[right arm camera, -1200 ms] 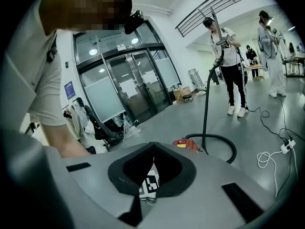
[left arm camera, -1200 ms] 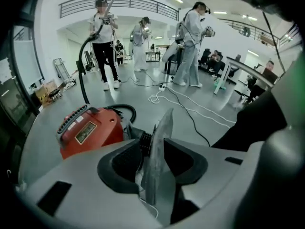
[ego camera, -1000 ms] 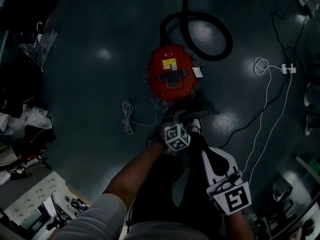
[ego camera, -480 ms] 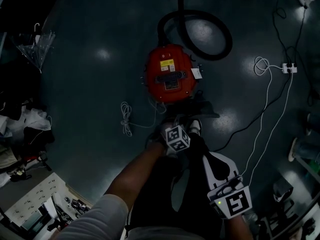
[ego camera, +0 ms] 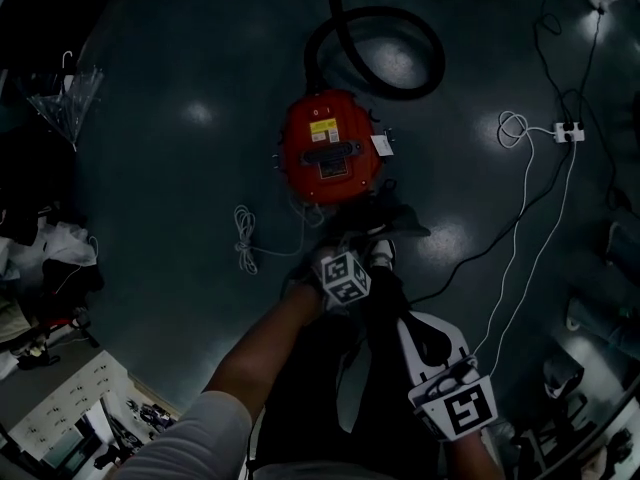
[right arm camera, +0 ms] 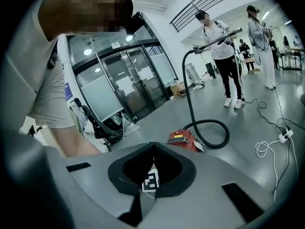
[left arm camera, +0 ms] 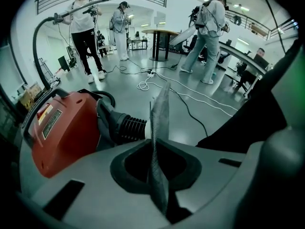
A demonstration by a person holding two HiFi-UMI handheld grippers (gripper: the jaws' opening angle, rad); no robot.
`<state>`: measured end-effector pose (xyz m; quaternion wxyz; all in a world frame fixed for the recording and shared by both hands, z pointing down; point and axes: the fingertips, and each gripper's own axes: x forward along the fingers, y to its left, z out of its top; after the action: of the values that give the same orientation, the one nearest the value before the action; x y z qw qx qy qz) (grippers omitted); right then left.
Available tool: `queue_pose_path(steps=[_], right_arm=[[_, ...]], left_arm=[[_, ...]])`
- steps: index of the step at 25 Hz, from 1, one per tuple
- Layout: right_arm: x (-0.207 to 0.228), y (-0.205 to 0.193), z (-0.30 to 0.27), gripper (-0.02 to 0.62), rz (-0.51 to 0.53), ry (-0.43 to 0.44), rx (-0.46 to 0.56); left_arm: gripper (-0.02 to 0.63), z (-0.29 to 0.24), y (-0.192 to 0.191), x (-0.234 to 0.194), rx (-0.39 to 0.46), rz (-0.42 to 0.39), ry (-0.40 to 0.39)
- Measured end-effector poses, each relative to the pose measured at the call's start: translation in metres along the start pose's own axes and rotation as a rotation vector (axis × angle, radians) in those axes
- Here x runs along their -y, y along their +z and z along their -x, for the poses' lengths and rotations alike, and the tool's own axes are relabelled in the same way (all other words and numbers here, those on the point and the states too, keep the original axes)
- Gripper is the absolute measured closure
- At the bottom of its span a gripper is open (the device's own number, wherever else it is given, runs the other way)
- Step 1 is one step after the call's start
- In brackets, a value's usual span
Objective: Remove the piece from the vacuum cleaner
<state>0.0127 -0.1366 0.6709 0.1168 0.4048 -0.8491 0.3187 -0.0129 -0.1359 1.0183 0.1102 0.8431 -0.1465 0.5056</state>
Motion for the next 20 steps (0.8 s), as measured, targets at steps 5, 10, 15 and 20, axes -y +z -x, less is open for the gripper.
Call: queue_pose_path(steps=[5, 10, 15, 20], right_arm=[[-0.001, -0.008, 0.011, 0.578, -0.005, -0.013, -0.010], [-0.005, 0.001, 0.024, 0.578, -0.005, -0.021, 0.006], [-0.026, 0.039, 0.046, 0.578, 0.035, -0.035, 0.017], [-0.066, 0.083, 0.082, 0.578, 0.102, -0.037, 0.018]], left_arm=[[0.577, 0.004, 0.004, 0.024, 0.025, -0.003, -0.050], [0.577, 0.038, 0.015, 0.029, 0.044, 0.021, -0.039], [0.577, 0.117, 0.046, 0.041, 0.081, 0.010, -0.037], [0.577, 0.215, 0.092, 0.064, 0.145, -0.013, -0.040]])
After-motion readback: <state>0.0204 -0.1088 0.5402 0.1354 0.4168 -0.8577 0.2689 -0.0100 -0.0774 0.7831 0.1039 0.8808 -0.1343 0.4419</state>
